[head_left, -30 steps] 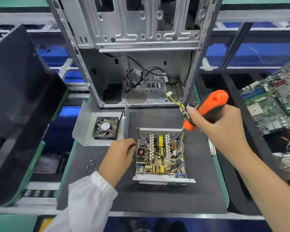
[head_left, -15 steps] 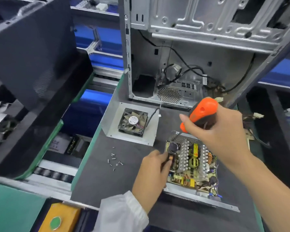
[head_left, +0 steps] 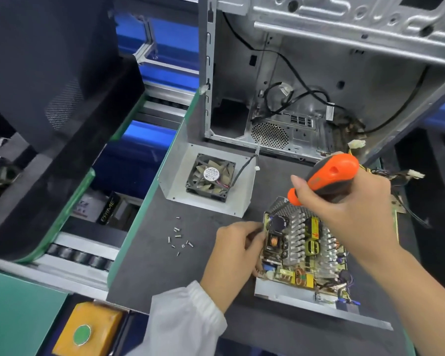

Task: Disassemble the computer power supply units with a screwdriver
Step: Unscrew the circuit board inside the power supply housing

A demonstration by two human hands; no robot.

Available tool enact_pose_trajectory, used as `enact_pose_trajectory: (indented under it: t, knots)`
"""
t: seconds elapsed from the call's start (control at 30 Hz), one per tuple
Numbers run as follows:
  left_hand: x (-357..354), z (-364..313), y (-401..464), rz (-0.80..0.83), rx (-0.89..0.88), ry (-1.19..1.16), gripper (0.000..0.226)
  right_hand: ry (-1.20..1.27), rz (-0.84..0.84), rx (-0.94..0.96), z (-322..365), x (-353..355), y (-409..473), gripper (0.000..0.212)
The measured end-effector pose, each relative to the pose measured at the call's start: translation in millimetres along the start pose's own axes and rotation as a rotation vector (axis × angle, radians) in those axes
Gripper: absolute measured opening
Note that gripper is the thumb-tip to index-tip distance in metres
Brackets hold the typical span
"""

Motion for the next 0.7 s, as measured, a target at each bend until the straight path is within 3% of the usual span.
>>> enact_pose_trajectory:
  t: [0.4, 0.7]
  knots:
    - [4, 4, 14, -0.033, 0.006, 0.052, 0.023, -0.032, 0.048, -0.053, 4, -2, 4, 0.038]
    - [8, -11, 17, -0.017, -0.084, 0.173, 0.020, -0.007, 0.062, -0.098, 11, -6, 8, 0.030]
Point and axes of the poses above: each hand's wrist, its own y-axis towards the middle knuckle, its own x-axis out of the back of the hand, z = x × y, the point moved 6 cm from there along y, towards the middle knuckle, and after that the axes turned 6 degrees about -y, right-handed, at the moved point
